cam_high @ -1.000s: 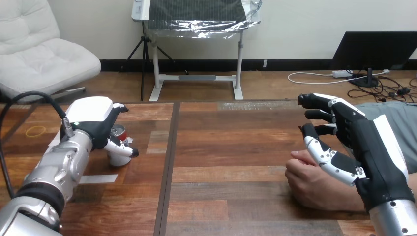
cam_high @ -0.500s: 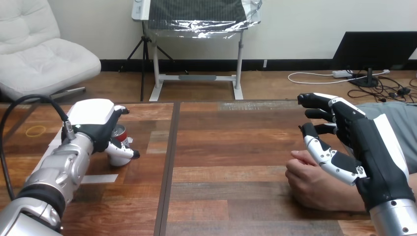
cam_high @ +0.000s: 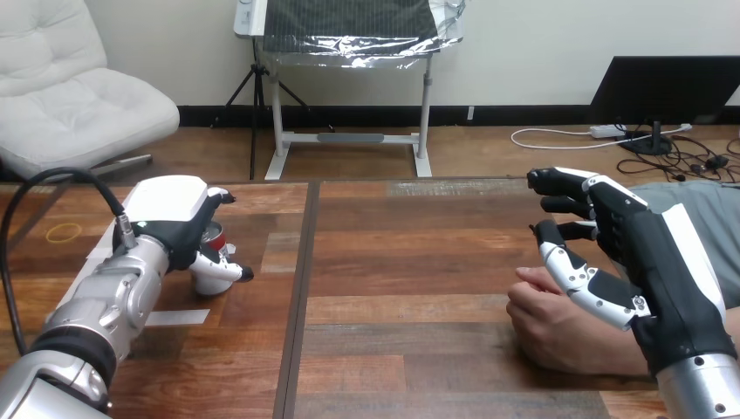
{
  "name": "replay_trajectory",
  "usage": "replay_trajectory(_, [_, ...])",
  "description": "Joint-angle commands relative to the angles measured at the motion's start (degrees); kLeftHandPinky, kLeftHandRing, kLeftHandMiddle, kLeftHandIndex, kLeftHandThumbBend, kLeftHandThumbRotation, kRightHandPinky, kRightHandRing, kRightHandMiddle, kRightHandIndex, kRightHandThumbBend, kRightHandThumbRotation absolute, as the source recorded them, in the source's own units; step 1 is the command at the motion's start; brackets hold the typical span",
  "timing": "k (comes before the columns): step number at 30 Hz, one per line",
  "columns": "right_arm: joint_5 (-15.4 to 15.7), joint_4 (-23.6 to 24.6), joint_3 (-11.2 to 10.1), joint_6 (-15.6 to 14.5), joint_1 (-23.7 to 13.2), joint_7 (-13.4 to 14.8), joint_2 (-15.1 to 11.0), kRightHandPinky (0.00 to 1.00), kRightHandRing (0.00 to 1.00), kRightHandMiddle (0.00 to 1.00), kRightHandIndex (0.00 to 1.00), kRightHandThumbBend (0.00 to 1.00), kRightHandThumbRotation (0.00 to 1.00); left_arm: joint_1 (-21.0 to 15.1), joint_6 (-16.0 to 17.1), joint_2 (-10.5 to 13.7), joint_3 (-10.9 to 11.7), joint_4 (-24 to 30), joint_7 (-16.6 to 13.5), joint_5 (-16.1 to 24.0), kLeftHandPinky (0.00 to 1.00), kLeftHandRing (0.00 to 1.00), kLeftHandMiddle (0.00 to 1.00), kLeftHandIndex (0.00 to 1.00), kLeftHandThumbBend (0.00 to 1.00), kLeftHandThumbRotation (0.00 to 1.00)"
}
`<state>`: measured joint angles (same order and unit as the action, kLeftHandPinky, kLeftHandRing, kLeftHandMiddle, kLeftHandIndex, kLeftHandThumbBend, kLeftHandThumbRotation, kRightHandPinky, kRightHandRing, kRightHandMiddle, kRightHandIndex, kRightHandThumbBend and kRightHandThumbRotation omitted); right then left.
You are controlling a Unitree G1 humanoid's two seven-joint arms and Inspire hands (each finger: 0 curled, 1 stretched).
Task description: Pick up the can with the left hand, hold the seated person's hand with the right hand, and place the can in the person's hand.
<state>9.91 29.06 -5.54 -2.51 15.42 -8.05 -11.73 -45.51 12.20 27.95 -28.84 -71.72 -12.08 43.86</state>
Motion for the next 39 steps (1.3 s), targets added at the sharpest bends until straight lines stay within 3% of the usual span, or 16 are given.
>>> replay_trajectory(1, [-0.5, 2.8, -1.3, 0.1, -1.8, -0.4, -1.5, 0.69, 0.78, 0.79, 0.74, 0.28, 0.0, -2.5, 0.9, 0.2, -0.8, 1.0, -1.4, 0.4, 0.84, 0.86, 0.87, 0.86, 0.78, 0.42])
replay_trajectory(15, [-0.6, 2.5, -1.3, 0.2, -2.1, -0.9, -1.8, 0.69, 0.77, 0.77, 0.73, 0.28, 0.0, -1.2, 1.8, 0.6, -0.9, 0.9, -2.3, 0.4, 0.82, 0.84, 0.86, 0.86, 0.78, 0.41])
replay_trajectory(26, [-0.9, 2.9, -1.1, -1.0, -2.3, -1.2, -2.5, 0.7, 0.77, 0.76, 0.72, 0.28, 0.0, 0.8, 4.0, 1.0, 0.3, 2.1, -2.7, -1.2, 0.82, 0.84, 0.86, 0.85, 0.79, 0.43])
replay_trajectory(39, [-1.4, 2.4, -1.2, -0.6, -2.5, -1.5, -3.2, 0.7, 0.76, 0.75, 0.71, 0.28, 0.0, 2.4, 5.8, 1.6, 0.9, 3.5, -1.7, -1.9, 0.82, 0.84, 0.86, 0.86, 0.79, 0.46])
